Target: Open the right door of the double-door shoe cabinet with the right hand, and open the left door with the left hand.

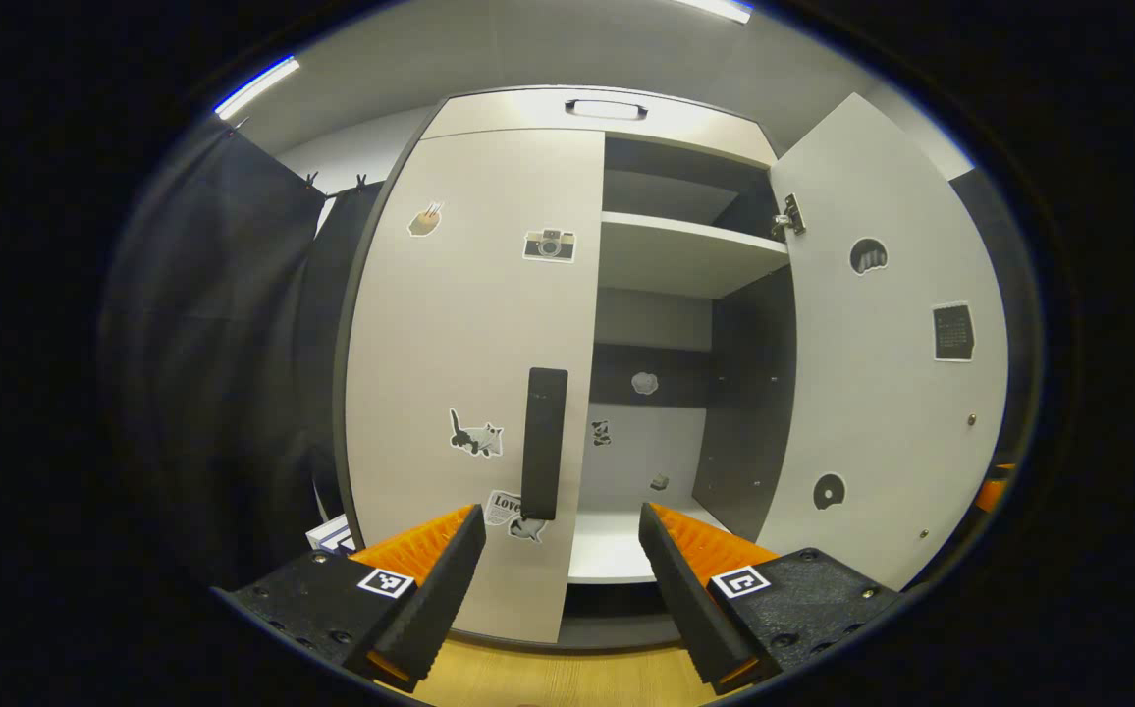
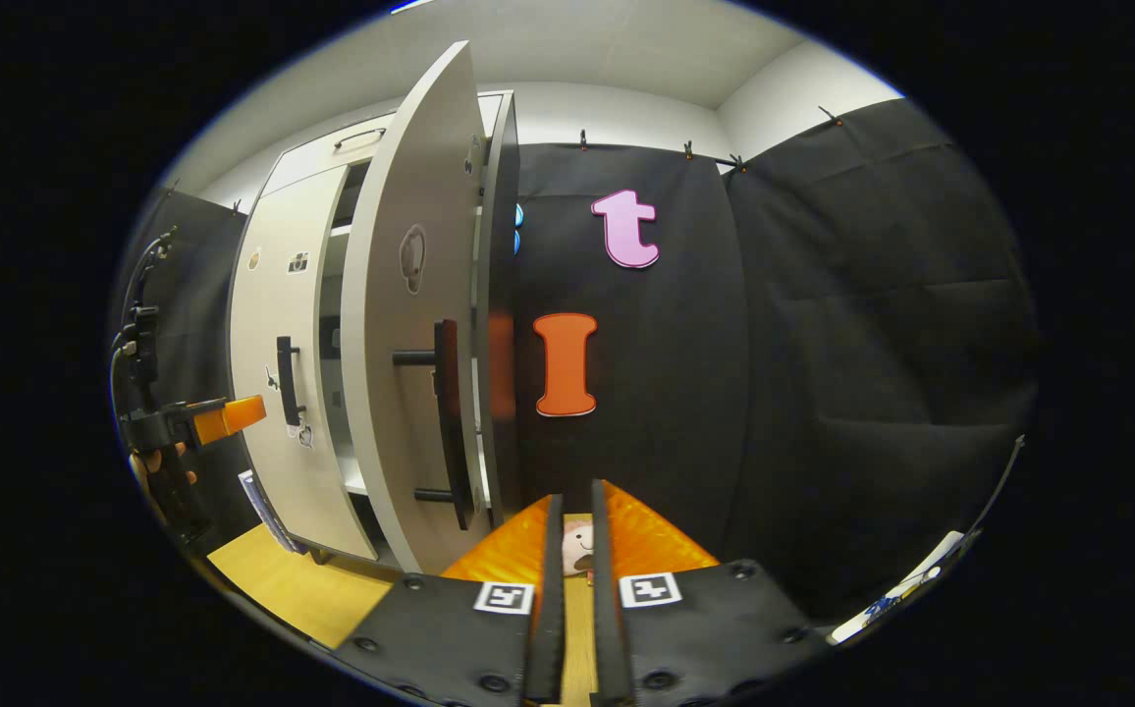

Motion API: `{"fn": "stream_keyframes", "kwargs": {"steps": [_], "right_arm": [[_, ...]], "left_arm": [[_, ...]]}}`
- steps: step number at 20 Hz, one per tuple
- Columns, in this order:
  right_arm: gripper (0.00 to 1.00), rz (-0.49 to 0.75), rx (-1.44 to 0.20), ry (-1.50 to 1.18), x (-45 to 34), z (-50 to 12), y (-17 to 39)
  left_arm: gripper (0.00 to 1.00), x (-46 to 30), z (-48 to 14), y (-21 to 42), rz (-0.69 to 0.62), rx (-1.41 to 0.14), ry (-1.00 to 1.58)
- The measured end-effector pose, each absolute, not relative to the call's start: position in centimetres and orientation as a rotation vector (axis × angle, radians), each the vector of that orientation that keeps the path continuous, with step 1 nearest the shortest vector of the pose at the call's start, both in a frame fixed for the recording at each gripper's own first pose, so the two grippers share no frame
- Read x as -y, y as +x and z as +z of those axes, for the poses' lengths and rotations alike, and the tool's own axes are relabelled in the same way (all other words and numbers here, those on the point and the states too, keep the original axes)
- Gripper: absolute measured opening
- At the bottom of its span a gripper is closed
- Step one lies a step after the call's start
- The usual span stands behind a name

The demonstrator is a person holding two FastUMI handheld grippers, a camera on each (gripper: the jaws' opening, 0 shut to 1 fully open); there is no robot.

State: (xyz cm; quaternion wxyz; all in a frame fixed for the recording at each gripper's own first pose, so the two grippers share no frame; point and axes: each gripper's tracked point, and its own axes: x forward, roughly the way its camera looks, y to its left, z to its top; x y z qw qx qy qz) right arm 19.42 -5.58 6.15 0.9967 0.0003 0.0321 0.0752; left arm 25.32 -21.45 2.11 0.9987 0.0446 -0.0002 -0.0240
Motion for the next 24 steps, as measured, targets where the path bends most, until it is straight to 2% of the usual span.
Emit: {"fn": "stream_keyframes", "kwargs": {"steps": [1, 3, 4, 6, 8, 9, 11, 12, 13, 14, 15, 16, 18, 19, 20, 24], "right_arm": [[0.38, 0.148, -0.058, -0.003, 5.8, 6.3, 19.4], [0.37, 0.138, -0.05, -0.001, 6.5, 6.3, 19.4], [0.32, 0.133, -0.05, -0.007, 6.8, 6.3, 19.4], [0.68, 0.124, -0.061, -0.019, 7.3, 5.9, 19.5], [0.8, 0.103, -0.042, -0.012, 8.1, 6.3, 19.7], [0.96, 0.096, -0.033, -0.008, 8.2, 6.4, 19.7], [0.98, 0.079, -0.027, -0.006, 8.9, 6.5, 19.6], [0.94, 0.073, -0.029, -0.004, 9.2, 6.4, 19.7], [0.94, 0.07, -0.031, -0.002, 9.4, 6.4, 19.6], [0.98, 0.065, -0.033, 0.0, 9.7, 6.3, 19.6], [0.98, 0.061, -0.035, 0.002, 9.8, 6.2, 19.5], [0.98, 0.059, -0.04, 0.006, 9.8, 5.9, 19.5], [0.98, 0.058, -0.056, 0.013, 9.5, 5.5, 19.3], [0.98, 0.056, -0.062, 0.014, 9.4, 5.3, 19.1], [0.94, 0.054, -0.063, 0.011, 9.3, 5.2, 18.9], [0.94, 0.043, -0.063, -0.006, 8.9, 5.2, 18.0]], "left_arm": [[0.95, 21.2, 2.2, 26.4, -0.039, 0.003, 0.091], [0.95, 20.7, 2.4, 28.7, -0.031, 0.019, 0.09], [0.95, 20.4, 2.3, 29.8, -0.028, 0.018, 0.092], [0.95, 20.0, 1.7, 31.9, -0.025, -0.005, 0.102], [0.95, 19.8, 0.8, 33.5, -0.029, -0.04, 0.108], [0.95, 19.6, 0.6, 34.0, -0.026, -0.05, 0.1], [0.95, 19.4, 0.1, 34.9, -0.023, -0.059, 0.079], [0.95, 19.2, -0.2, 35.2, -0.024, -0.065, 0.075], [0.93, 19.3, -0.4, 35.3, -0.027, -0.068, 0.077], [0.82, 19.5, -0.5, 35.5, -0.033, -0.067, 0.079], [0.76, 19.7, -0.5, 35.7, -0.041, -0.065, 0.078], [0.64, 19.9, -0.6, 35.7, -0.051, -0.065, 0.078], [0.51, 20.2, -0.9, 36.0, -0.059, -0.071, 0.084], [0.48, 20.4, -1.0, 36.1, -0.065, -0.072, 0.085], [0.41, 20.5, -1.0, 36.0, -0.066, -0.07, 0.085], [0.31, 20.4, -1.2, 36.0, -0.072, -0.077, 0.113]]}}
